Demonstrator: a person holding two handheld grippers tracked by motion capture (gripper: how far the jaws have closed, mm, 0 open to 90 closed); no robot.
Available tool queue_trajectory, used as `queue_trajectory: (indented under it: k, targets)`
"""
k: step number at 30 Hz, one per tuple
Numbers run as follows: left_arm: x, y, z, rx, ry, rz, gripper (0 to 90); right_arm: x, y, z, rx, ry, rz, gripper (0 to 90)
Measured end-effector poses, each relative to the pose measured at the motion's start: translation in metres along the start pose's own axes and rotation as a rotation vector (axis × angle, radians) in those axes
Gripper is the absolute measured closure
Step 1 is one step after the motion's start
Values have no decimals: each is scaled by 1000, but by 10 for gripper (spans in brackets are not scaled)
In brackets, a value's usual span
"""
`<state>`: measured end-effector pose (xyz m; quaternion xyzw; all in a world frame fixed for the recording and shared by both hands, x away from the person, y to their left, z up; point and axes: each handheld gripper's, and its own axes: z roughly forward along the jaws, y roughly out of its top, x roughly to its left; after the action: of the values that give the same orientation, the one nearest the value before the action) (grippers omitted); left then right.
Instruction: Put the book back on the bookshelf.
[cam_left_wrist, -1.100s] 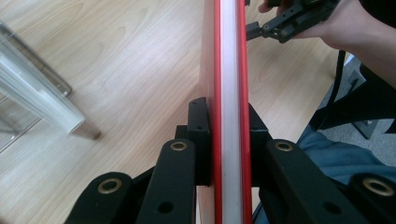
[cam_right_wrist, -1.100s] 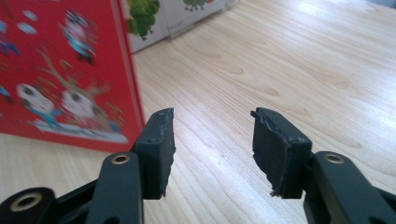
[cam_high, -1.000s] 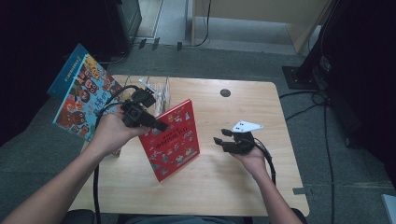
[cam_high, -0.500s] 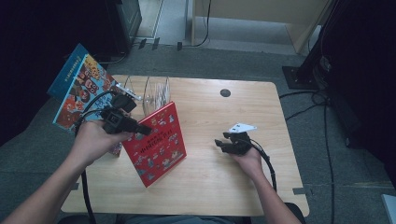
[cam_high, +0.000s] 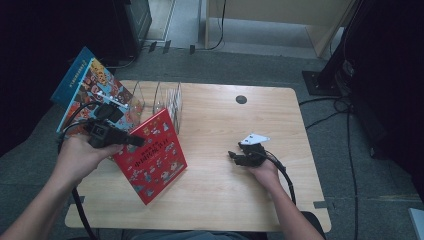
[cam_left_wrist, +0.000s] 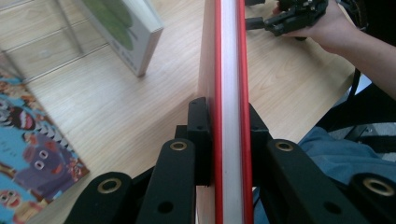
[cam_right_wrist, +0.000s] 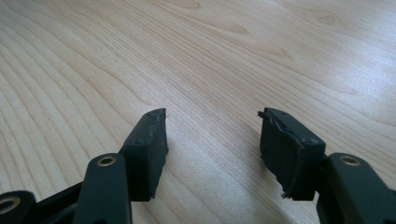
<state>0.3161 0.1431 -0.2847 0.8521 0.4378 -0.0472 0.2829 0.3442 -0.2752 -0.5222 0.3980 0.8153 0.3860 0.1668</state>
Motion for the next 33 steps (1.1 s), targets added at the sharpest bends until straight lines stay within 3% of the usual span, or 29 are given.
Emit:
queue_trajectory:
  k: [13,24,28,33]
  targets:
    - [21,-23,-21,-36,11,-84,802,0,1,1,4,-9,3,374]
    - [47,-39,-35,-57,29,-182,802,0,1,1,7,-12,3,364]
    - [61,-41,-40,-79,49,-230,802,0,1,1,7,-12,4,363]
    - [72,-34,-40,-90,81,-261,802,0,1,1,6,-12,3,362]
